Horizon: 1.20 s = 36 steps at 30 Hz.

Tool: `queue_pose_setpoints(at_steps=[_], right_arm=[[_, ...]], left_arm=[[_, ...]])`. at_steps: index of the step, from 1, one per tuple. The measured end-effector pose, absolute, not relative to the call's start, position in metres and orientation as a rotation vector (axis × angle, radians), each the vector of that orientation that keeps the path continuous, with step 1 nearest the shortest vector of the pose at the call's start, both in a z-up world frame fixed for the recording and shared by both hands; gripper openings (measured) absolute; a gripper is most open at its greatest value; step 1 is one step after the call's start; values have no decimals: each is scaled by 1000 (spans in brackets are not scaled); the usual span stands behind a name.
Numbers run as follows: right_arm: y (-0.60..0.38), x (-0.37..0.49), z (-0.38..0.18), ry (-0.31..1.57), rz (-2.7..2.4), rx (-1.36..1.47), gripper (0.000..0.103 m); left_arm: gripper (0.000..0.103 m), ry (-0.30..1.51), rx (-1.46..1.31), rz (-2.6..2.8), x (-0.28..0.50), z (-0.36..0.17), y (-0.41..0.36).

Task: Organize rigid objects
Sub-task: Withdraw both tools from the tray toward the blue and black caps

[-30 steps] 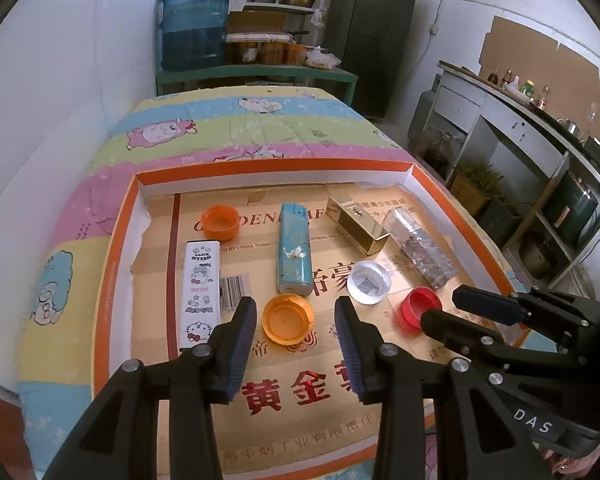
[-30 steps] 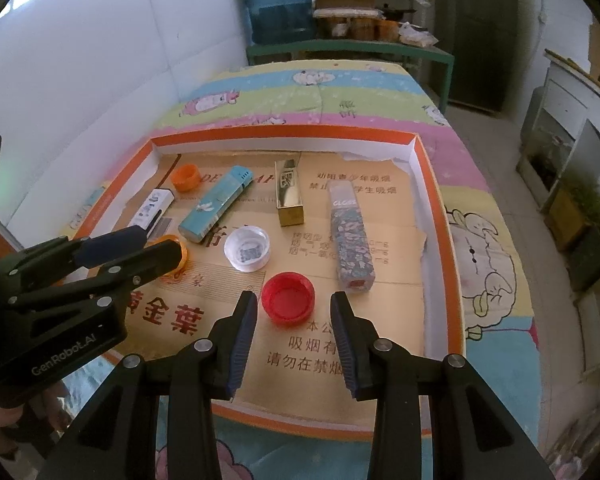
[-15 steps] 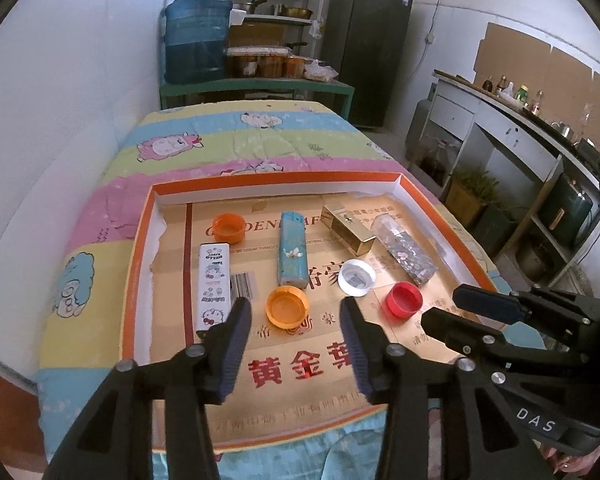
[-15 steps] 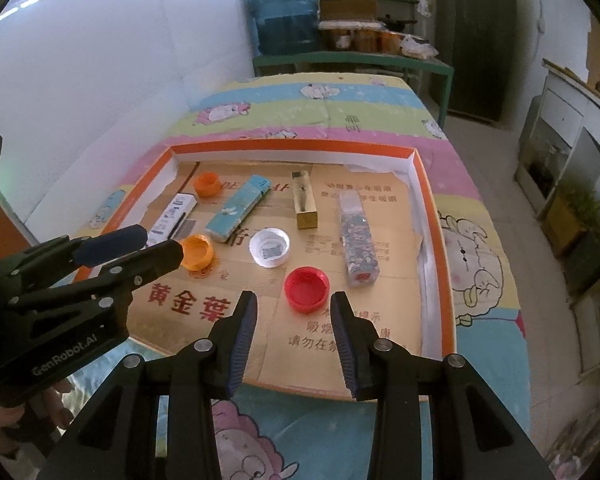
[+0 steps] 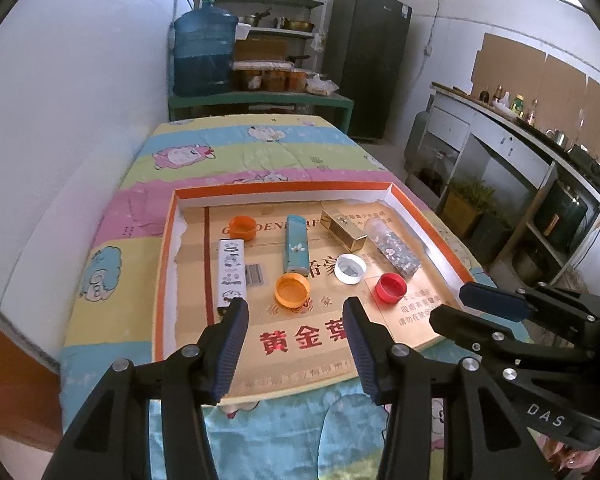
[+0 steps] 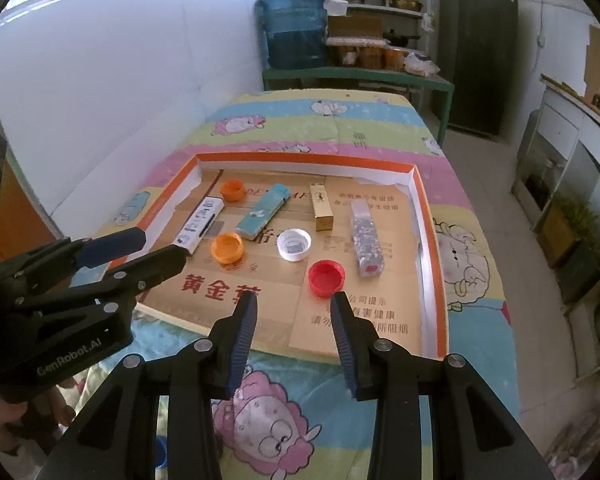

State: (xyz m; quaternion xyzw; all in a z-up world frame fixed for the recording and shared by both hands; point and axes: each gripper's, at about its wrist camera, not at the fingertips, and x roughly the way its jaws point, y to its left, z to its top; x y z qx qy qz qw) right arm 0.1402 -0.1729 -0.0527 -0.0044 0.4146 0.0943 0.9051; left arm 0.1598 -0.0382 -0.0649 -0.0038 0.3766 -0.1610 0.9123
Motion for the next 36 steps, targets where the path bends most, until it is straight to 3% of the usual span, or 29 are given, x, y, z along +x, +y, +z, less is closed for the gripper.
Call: queue_pose_setpoints(at_steps=[23,26,36], right_arm=[[-162,77,-38,828,198,-49,40],[-164,69,-39,832,197,-46,44],[-165,47,-55,868,201,-44,45]], left_arm=[[49,726,-24,-303,102,-48,-9],[49,724,-27,-302,93,-49,-7],[49,721,-37,-327,70,-57,-3]])
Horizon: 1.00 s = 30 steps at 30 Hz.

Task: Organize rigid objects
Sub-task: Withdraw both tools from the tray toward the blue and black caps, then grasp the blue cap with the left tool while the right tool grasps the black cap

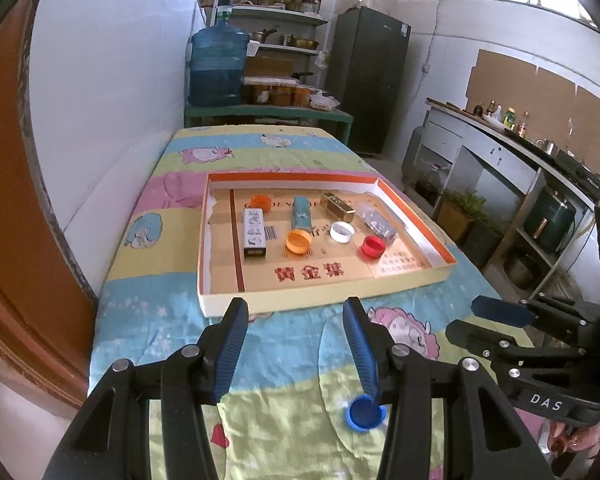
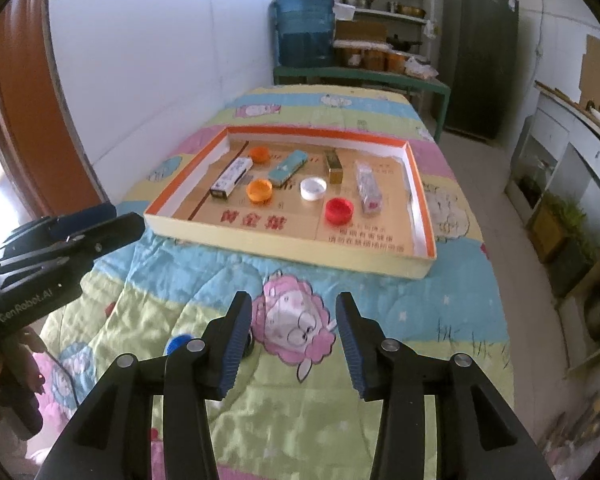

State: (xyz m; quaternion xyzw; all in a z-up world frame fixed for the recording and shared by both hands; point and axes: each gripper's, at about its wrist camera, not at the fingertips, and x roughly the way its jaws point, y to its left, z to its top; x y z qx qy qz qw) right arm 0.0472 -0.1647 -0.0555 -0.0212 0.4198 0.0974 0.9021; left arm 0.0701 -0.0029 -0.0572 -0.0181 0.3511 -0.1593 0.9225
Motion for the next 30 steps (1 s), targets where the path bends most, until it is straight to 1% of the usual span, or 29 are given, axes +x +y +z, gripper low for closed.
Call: queue_pose_setpoints(at_steps=[14,30], right_arm=[[-156,32,-88,925,237,-61,45],[-129,34,-112,896,306,-147,45]], left_arm=[[49,749,-32,-358,46,-80,-4],[49,758,-4,-417,22,-94,-6]])
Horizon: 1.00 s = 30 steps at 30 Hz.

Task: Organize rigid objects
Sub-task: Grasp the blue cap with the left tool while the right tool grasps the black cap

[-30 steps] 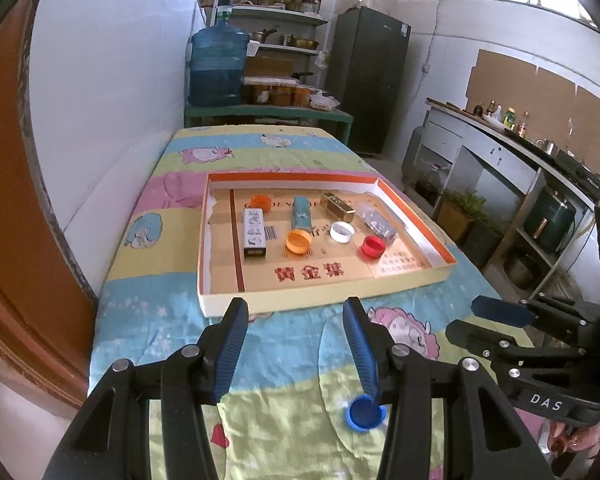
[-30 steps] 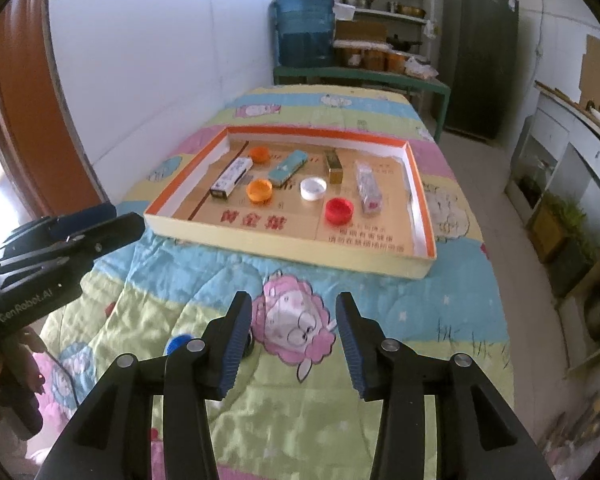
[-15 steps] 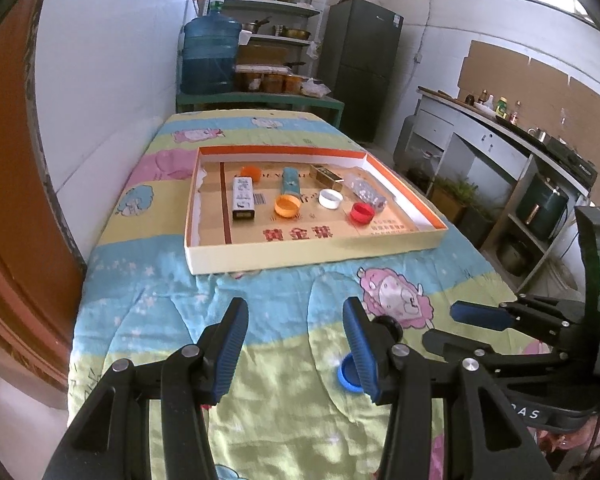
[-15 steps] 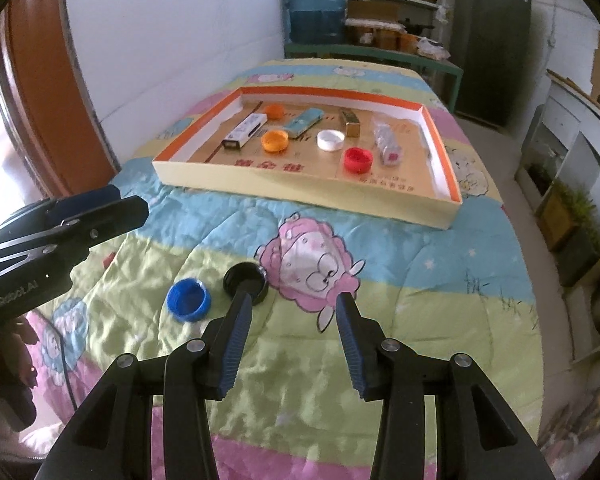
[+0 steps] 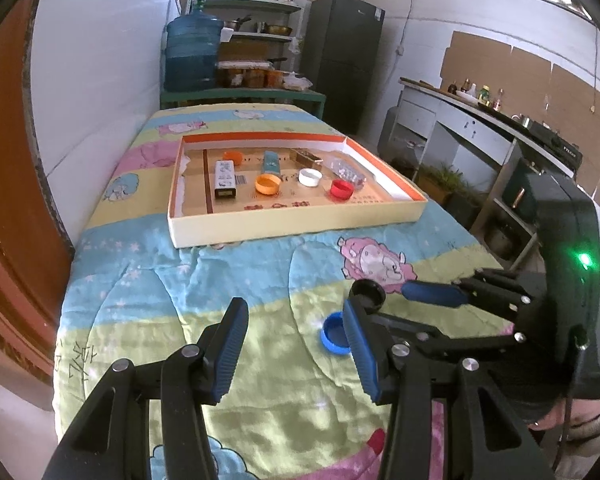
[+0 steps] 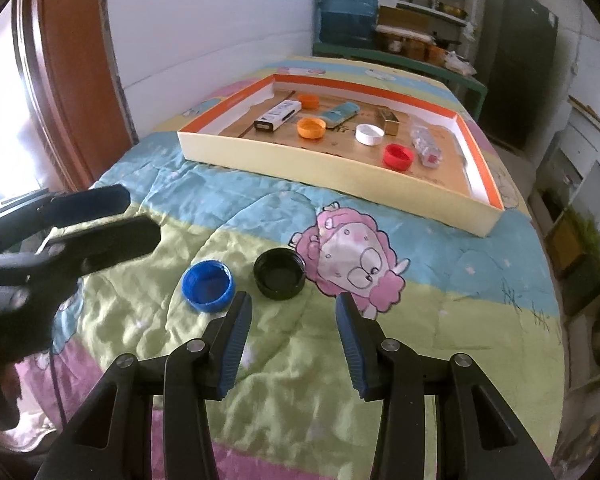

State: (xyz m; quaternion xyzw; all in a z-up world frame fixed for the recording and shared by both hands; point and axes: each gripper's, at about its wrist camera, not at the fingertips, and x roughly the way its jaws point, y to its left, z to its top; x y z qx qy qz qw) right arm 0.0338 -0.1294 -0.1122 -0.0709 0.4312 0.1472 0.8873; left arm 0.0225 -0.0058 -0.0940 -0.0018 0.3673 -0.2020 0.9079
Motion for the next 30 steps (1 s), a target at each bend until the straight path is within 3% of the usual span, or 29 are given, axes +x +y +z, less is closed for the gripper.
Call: queue_pose_setpoints(at_steps=[7,9,10,30], right_arm=[[-122,49,-119,884,318,-166,45],[-122,53,-119,881,313,-163,31],[-122,54,-119,881,308,-163,30],[-171,43,-109,868,178,-72,30]], left_arm=[[49,782,6,-419,22,-101,-4],[49,789,15,-432,21,-103,-6],[49,793,22,-443,21,-104,-9],[47,855,147,-479,35,-130,-53]])
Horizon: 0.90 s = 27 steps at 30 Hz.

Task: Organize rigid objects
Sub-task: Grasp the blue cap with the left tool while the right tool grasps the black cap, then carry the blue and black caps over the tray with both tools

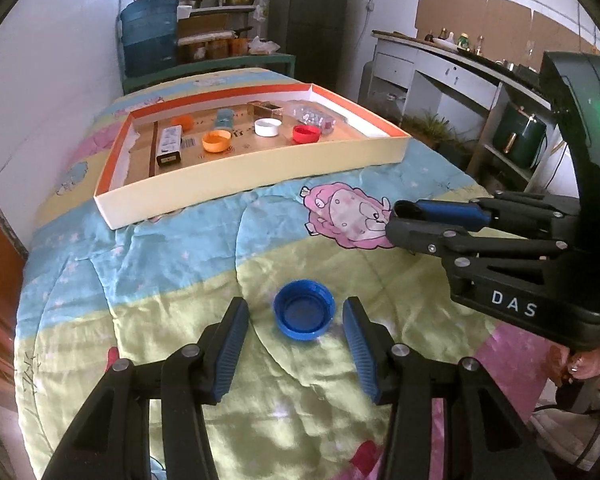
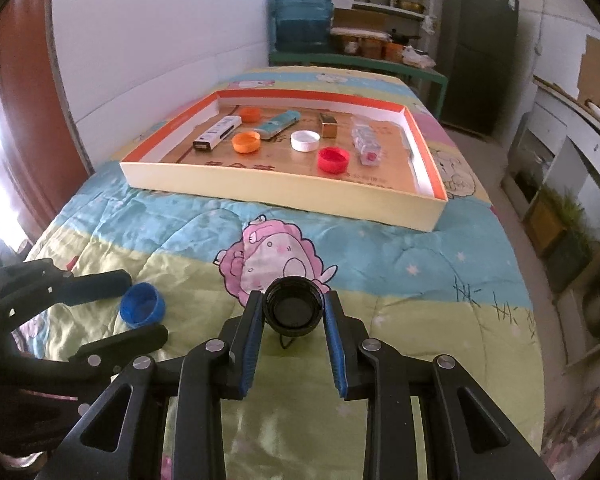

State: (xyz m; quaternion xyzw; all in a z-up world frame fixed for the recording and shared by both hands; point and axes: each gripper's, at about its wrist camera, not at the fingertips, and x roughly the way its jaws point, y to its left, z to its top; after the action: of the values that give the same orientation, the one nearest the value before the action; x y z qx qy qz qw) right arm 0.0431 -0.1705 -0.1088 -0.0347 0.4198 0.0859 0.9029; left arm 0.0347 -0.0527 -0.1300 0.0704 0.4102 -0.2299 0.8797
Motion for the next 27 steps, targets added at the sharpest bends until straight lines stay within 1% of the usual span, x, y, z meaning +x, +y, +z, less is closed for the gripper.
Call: queue_pose_setpoints(at_steps=[2,3,4,12,27], right_arm=[[-170,43,-109,867,178,-70,30],[-171,43,-109,868,179,-69,30],[-171,43,-109,868,180,-67,30],[-173,44,-107,865,183,-56,30],[-168,58,-94,847,201,-57,30]], left_arm=[[40,850,171,-461,34,-130,-54],[31,847,176,-452,35,-130,-53],[30,846,173,-445,36,-130,-52],[30,856,104,-451,42,-127,-40],[30,829,67,-402,60,-107,-29]])
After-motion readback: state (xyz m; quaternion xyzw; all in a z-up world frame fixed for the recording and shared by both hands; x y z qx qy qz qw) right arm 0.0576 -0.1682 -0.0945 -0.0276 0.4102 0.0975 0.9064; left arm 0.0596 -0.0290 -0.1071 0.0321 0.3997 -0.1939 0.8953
